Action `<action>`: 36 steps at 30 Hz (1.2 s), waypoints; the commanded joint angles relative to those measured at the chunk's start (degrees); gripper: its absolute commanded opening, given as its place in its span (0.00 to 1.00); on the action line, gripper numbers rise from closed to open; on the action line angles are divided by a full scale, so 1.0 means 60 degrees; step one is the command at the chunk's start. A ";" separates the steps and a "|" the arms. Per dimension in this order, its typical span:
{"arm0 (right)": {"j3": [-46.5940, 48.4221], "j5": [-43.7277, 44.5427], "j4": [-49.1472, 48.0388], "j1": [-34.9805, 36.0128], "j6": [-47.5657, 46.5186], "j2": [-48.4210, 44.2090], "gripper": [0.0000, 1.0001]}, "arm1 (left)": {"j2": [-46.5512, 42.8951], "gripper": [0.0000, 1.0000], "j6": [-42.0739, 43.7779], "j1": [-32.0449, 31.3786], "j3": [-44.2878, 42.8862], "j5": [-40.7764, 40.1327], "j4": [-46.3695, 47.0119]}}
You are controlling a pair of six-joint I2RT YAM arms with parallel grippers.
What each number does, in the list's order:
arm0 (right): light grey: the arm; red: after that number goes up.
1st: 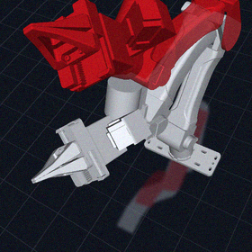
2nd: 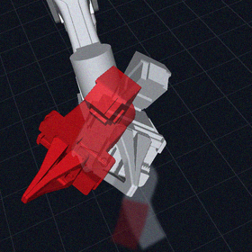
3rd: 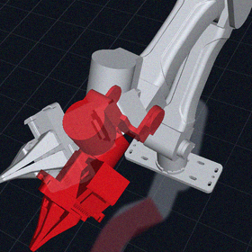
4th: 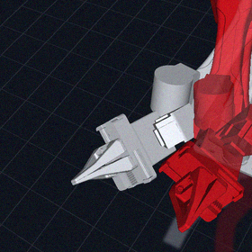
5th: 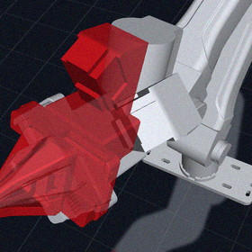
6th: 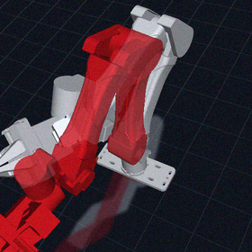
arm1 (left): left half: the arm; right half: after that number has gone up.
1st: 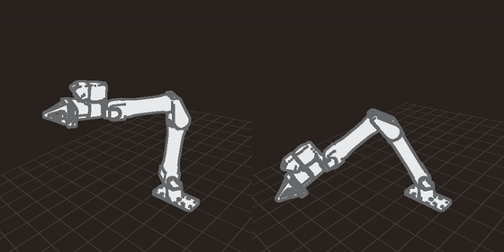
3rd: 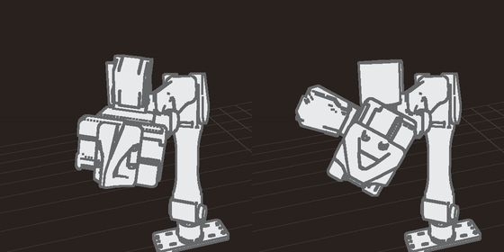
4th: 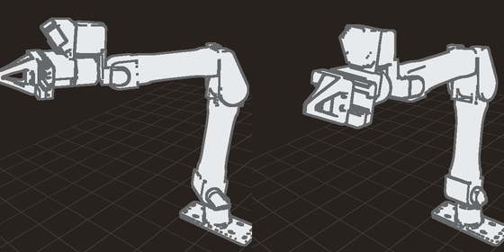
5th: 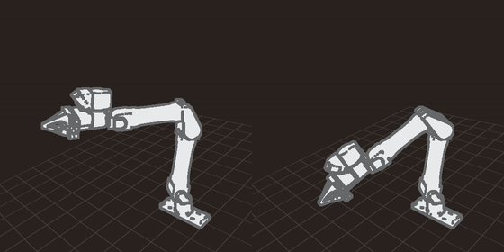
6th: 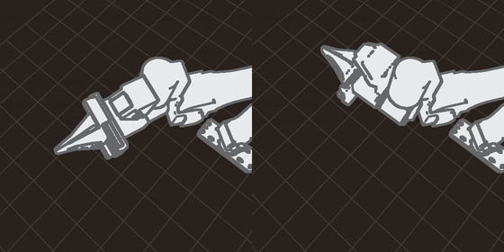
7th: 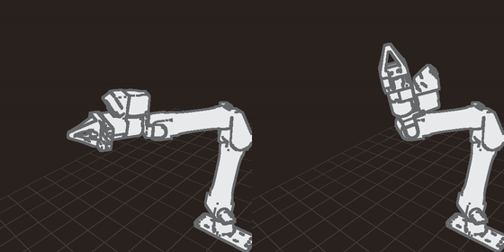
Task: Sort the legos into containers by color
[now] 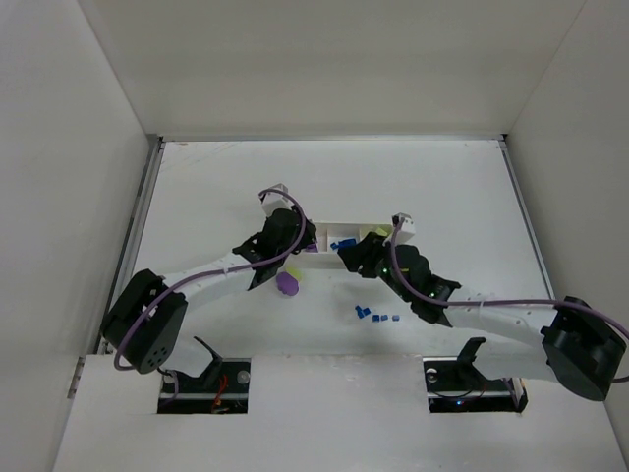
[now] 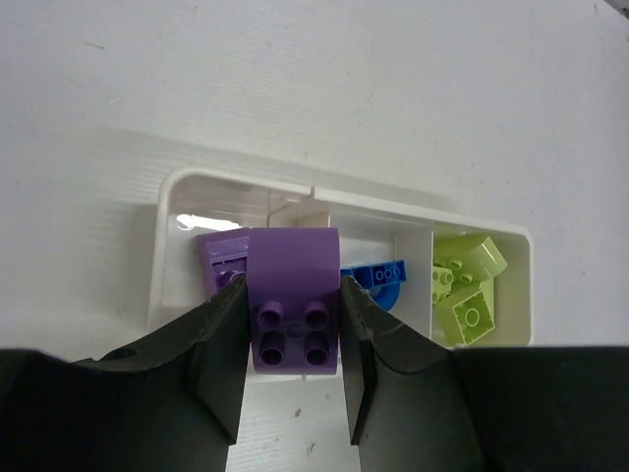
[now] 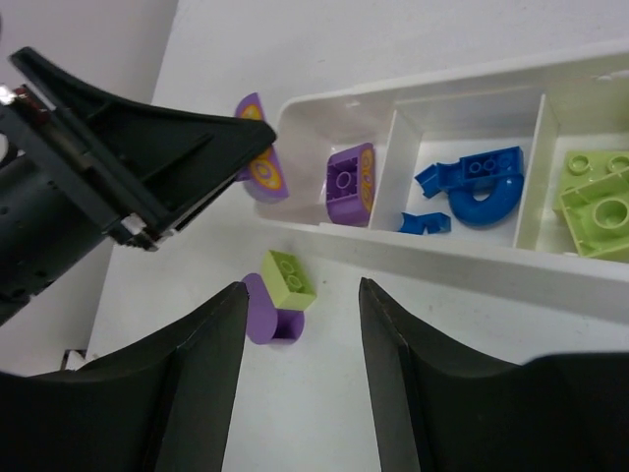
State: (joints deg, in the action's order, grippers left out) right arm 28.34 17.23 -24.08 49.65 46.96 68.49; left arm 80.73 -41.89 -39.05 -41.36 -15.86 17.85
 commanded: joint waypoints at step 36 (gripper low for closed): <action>0.3259 0.0745 0.0394 0.3085 -0.1279 0.4931 0.94 | -0.7475 0.53 -0.1454 -0.0296 0.4270 -0.1005 -0.3383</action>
State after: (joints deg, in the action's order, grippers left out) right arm 44.47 19.35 -22.15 68.55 40.64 96.42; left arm 39.42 -45.54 -41.17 -18.85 -21.30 4.29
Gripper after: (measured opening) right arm 0.929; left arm 0.524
